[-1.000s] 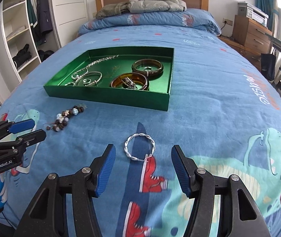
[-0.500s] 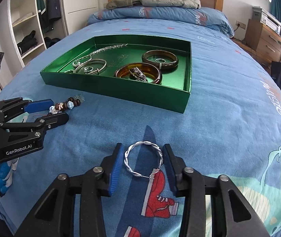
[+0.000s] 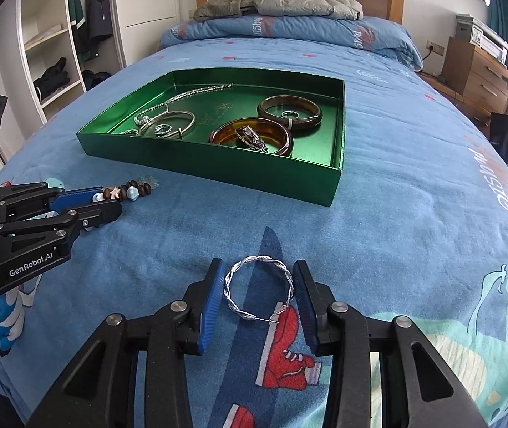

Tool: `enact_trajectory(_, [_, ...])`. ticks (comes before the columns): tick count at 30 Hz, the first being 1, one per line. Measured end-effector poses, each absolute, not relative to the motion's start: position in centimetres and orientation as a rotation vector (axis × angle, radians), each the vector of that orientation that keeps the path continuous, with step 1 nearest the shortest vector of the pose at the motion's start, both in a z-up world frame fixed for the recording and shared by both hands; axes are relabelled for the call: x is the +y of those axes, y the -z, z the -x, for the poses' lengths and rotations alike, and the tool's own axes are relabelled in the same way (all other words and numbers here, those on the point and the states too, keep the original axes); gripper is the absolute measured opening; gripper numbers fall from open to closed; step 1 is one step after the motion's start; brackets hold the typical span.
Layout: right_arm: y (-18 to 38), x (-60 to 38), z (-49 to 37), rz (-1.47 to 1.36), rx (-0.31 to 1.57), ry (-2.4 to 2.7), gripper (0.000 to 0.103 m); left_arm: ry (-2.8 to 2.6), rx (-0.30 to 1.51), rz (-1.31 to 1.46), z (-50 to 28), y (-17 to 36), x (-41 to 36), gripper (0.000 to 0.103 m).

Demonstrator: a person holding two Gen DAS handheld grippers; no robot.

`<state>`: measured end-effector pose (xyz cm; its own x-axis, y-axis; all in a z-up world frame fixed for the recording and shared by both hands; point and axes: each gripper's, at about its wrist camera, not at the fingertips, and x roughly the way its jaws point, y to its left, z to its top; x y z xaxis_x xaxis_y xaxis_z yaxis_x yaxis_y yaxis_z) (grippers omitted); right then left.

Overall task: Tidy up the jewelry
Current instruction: 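Close the left tool on the beaded keychain while the right tool grasps the twisted hoop, then carry the keychain and twisted hoop with both tools over the tray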

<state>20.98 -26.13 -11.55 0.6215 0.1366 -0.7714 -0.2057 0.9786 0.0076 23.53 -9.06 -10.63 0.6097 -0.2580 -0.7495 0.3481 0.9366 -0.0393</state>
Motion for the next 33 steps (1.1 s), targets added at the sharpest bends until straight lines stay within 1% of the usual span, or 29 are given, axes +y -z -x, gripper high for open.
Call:
enact_trajectory(12, [9.8,-26.3,-19.7,0.072,0.843,-0.206,0.039,0.431,0.822,0.006,-22.3,7.7,-6.8,0.016])
enact_trajectory(23, [8.2,-27.3,-18.9,0.039,0.795,-0.212,0.039,0.430,0.768,0.048,-21.8,4.3,-5.1,0.016])
enact_trajectory(28, [5.7,-26.8,-19.9,0.049,0.741,-0.234,0.039,0.442,0.724,0.074,-23.5,1.8,-4.9,0.016])
enact_trajectory(33, [3.6,-25.4,-23.5,0.062,0.708,-0.268,0.039,0.431,0.714,0.077,-27.4,0.2,-5.7,0.016])
